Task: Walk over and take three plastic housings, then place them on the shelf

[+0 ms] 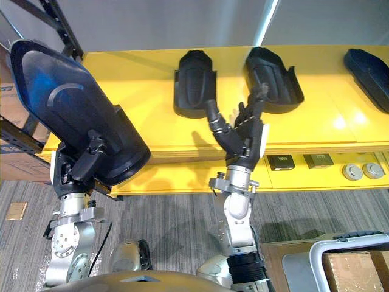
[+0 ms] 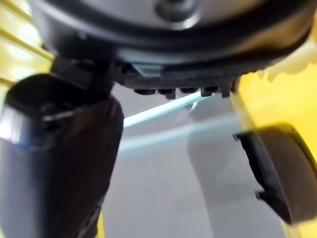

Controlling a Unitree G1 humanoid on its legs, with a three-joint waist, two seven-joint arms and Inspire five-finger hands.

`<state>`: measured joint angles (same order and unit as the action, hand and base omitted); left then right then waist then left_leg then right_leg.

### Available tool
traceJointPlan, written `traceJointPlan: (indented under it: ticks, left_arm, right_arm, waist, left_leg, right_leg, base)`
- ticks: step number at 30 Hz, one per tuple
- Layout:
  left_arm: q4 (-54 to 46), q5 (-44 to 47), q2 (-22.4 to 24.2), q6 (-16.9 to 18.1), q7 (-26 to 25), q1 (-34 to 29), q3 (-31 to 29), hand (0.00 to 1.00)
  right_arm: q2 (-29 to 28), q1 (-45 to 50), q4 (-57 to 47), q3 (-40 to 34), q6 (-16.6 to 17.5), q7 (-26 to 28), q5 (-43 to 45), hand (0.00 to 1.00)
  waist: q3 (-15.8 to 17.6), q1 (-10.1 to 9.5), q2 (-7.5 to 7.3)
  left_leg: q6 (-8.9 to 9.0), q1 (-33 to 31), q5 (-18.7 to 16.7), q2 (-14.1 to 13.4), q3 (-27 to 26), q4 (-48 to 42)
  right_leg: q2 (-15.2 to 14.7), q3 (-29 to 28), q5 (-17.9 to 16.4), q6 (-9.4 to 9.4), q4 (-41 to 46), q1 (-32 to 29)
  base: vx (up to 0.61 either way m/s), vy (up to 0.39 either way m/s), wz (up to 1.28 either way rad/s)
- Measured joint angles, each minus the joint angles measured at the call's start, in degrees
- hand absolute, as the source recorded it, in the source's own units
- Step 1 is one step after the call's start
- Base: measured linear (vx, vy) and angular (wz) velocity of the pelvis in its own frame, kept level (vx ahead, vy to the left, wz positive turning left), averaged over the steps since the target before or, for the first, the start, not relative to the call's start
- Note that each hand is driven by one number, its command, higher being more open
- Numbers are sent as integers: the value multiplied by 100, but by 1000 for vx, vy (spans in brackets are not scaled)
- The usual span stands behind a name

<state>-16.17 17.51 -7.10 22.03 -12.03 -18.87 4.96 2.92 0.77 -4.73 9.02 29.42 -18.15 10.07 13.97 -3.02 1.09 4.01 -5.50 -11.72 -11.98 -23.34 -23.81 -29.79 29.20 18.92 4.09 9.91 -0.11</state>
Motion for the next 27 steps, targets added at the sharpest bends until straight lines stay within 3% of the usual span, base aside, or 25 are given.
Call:
traceJointPlan:
  ticks: [1, 2, 4, 7, 11, 18, 22, 27]
  left_arm:
    - [0, 0, -12, 0, 13, 0, -58, 0]
    - [-34, 5, -48, 10, 36, 39, -161, 0]
    - [-139, 17, -94, 22, 53, 53, -222, 0]
    - [-229, 13, -112, 18, 60, 102, -133, 0]
    - [-244, -162, -57, 3, 3, 127, 188, 0]
    - [-547, -571, -70, -149, -200, 129, 53, 0]
    - [-570, -1178, -373, -485, -306, 132, -669, 0]
    - [-455, -1277, -1359, -967, -380, 257, -1893, 0]
  right_arm:
    - [-54, 44, -22, 31, 0, 1, -101, 100]
    - [-89, 152, -139, 65, -3, -7, -339, 100]
    - [-78, 284, -392, 37, -28, -16, -544, 100]
    - [-54, 559, -649, -156, -58, -15, -521, 100]
    - [4, 747, -648, -556, -203, -126, -441, 100]
    - [431, 885, -632, -867, -422, -635, -1252, 100]
    - [393, 1412, 105, -1288, -617, -761, -1416, 100]
    - [413, 2337, 2296, -2060, -806, -25, -1185, 100]
  waist:
    - [6, 27, 14]
    - [-19, 121, -28]
    - [-30, 173, -34]
    - [-152, 313, -63]
    - [-275, 483, 56]
    - [-361, 478, 106]
    - [-411, 505, 138]
    - [-631, 631, 284]
  left_leg:
    - [-64, 66, 98, 48, -4, 205]
    - [-154, 250, 336, 218, 8, 712]
    - [-187, 373, 451, 341, -53, 1017]
    - [-179, 388, 470, 436, -88, 1101]
    - [-66, 434, 560, 356, -56, 1235]
    - [67, 734, 1107, 371, -220, 2176]
    - [95, 961, 1322, 422, -353, 2552]
    - [101, 1034, 1401, 477, -450, 2721]
  right_leg:
    - [73, 9, -268, 68, 223, -72]
    - [444, 20, -1004, 185, 485, -91]
    - [874, 26, -1522, 190, 318, -48]
    - [1310, -121, -1527, 173, -597, 316]
    - [1480, -277, -1447, 251, -705, 395]
    - [1638, -446, -1468, 217, -718, 244]
    - [1684, -583, -1494, 191, -733, 226]
    - [1688, -641, -1521, 204, -819, 229]
  base:
    - [3, 244, -4]
    - [24, 62, 17]
    - [52, 82, -1]
    - [48, 34, -9]
    - [40, -29, 5]
    - [-27, -39, -7]
    - [-36, -8, -13]
    - [-26, 0, -9]
